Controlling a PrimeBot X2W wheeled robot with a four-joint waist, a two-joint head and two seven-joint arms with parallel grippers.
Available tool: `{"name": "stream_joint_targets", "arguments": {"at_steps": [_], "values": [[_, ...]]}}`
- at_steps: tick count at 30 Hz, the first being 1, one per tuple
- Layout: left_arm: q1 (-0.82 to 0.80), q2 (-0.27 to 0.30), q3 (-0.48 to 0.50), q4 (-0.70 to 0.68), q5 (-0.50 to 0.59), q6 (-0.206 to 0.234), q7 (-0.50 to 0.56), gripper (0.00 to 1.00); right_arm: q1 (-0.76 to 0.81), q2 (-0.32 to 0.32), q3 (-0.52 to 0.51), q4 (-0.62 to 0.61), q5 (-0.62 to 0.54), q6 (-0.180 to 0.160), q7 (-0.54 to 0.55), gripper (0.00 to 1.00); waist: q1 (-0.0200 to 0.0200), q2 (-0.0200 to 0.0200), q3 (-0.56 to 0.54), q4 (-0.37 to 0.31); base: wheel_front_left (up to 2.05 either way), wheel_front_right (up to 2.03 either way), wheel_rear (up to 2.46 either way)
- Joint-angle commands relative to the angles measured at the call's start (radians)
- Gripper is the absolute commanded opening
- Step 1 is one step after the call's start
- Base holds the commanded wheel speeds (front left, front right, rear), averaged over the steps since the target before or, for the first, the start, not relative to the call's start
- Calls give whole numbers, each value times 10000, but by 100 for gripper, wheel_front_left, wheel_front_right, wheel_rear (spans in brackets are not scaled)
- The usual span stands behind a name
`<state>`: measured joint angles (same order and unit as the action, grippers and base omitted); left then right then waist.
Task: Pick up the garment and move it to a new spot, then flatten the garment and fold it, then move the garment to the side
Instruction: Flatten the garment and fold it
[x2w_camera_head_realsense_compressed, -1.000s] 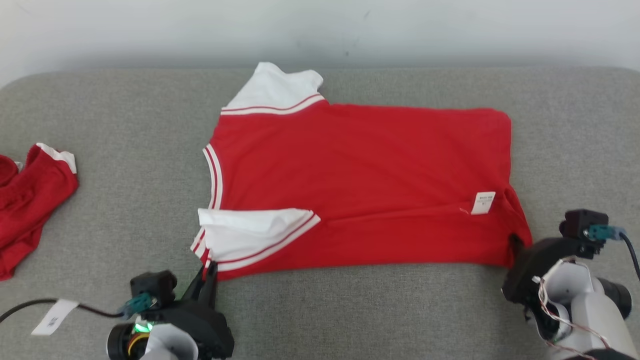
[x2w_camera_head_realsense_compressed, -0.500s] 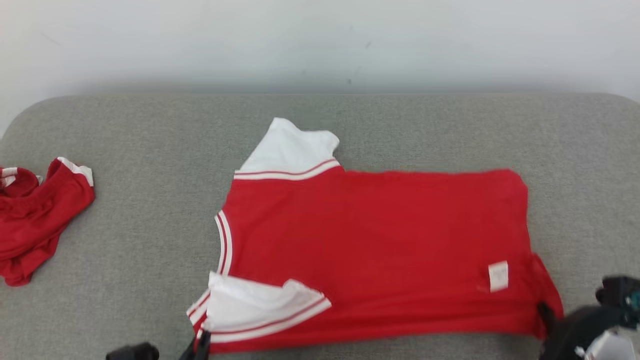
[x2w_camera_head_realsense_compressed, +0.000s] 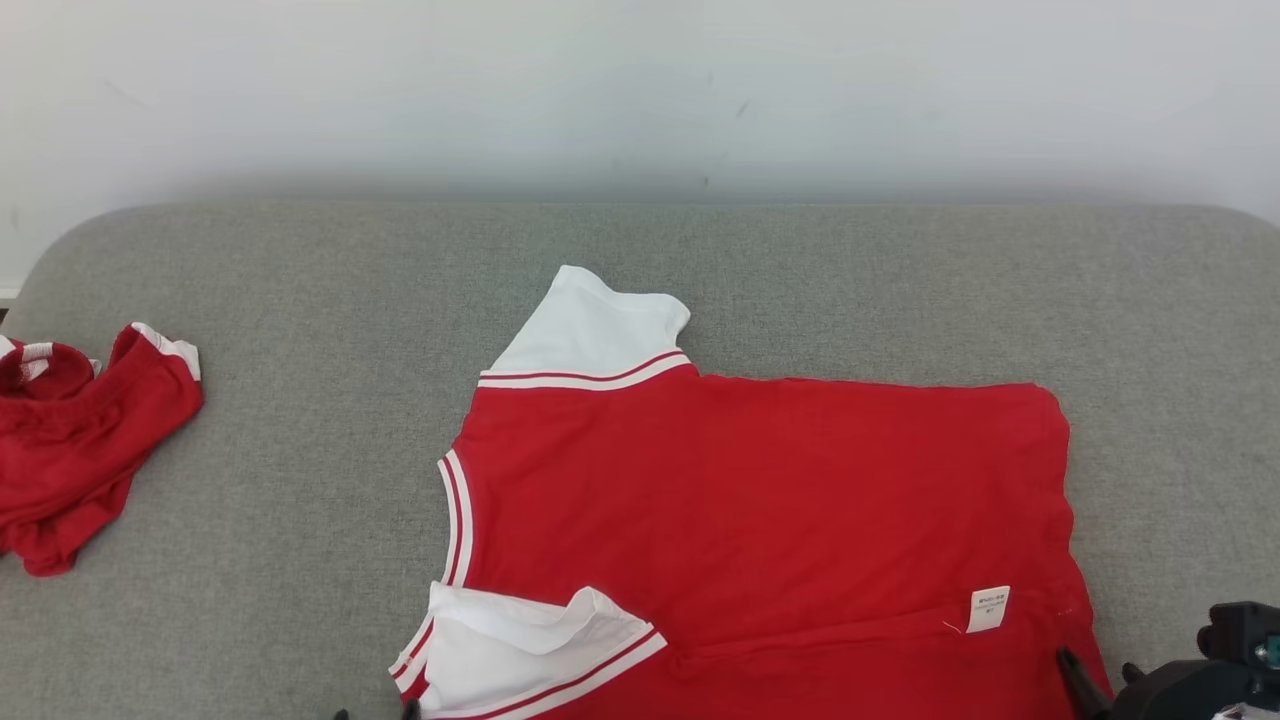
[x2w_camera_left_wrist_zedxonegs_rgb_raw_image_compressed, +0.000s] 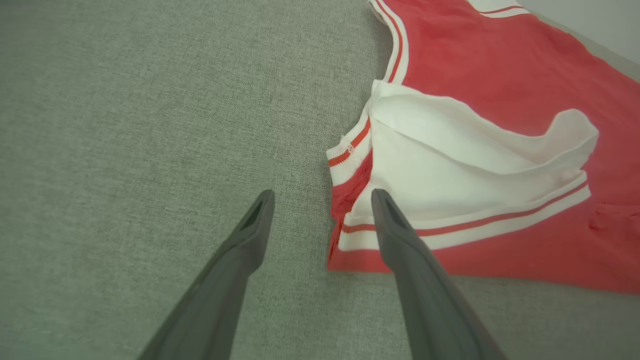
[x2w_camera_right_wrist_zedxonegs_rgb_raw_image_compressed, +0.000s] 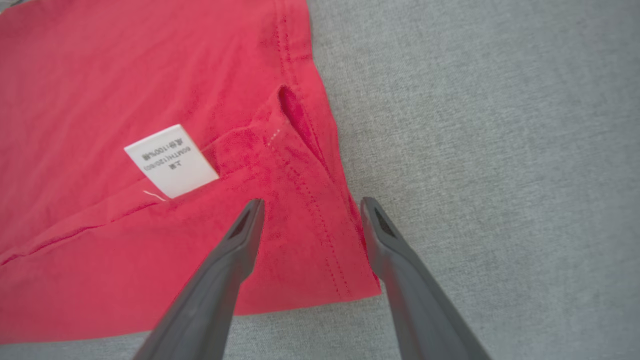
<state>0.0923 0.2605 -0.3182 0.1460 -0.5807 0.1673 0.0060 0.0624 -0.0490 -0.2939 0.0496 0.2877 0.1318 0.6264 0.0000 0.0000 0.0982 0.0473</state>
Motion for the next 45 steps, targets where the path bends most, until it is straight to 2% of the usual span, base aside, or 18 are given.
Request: {"name": "stream_joint_targets", "arguments": {"at_steps": [1,9,13,16,21,22,23,24,27,35,40,45], "values": [[-41,110,68,2,161,45,-136,100,54,-23,-47,-136,-138,-23,-57,100,0,0,-57,-31,0,0,0],[-919,729,126,-364,686,-50,-290,100,-553,-17,88,-1242,-923,-23,139,100,0,0,-153,-231,0,0,0],[-2099,948,-136,-378,1016,-282,96,100,-1312,-17,561,-1610,-1736,-23,492,100,0,0,8,-388,0,0,0],[-3271,825,-249,-48,1065,-466,451,100,-2075,-17,985,-1500,-2169,-23,670,100,0,0,258,-507,0,0,0],[-5417,436,-567,1255,1051,-886,1171,100,-3476,-18,1676,-766,-2605,-23,811,100,0,0,942,-710,0,0,0],[-5417,436,-567,1255,1051,-886,1171,100,-3476,-18,1676,-766,-2605,-23,811,100,0,0,942,-710,0,0,0],[-6298,211,-602,1909,945,-999,1453,100,-3999,-21,1812,-485,-2852,-23,701,100,0,0,1320,-811,0,0,0],[-6298,211,-602,1909,945,-999,1453,100,-3999,-21,1812,-485,-2852,-23,701,100,0,0,1320,-811,0,0,0],[-7614,39,-628,2973,990,-1102,1769,100,-4730,-17,2115,-172,-2753,-23,533,100,0,0,1963,-1051,0,0,0],[-10182,46,-693,5174,1272,-1332,1951,100,-6202,-15,2843,315,-2436,-23,-34,100,0,0,3512,-1854,0,0,0],[-11204,153,-1032,6181,1506,-1804,2045,100,-6650,-14,3016,387,-2346,-23,-307,100,0,0,4122,-2152,0,0,0],[-11819,176,-1102,6961,1666,-1738,1797,100,-6724,-14,3113,449,-2299,-23,-465,100,0,0,4300,-2249,0,0,0]]}}
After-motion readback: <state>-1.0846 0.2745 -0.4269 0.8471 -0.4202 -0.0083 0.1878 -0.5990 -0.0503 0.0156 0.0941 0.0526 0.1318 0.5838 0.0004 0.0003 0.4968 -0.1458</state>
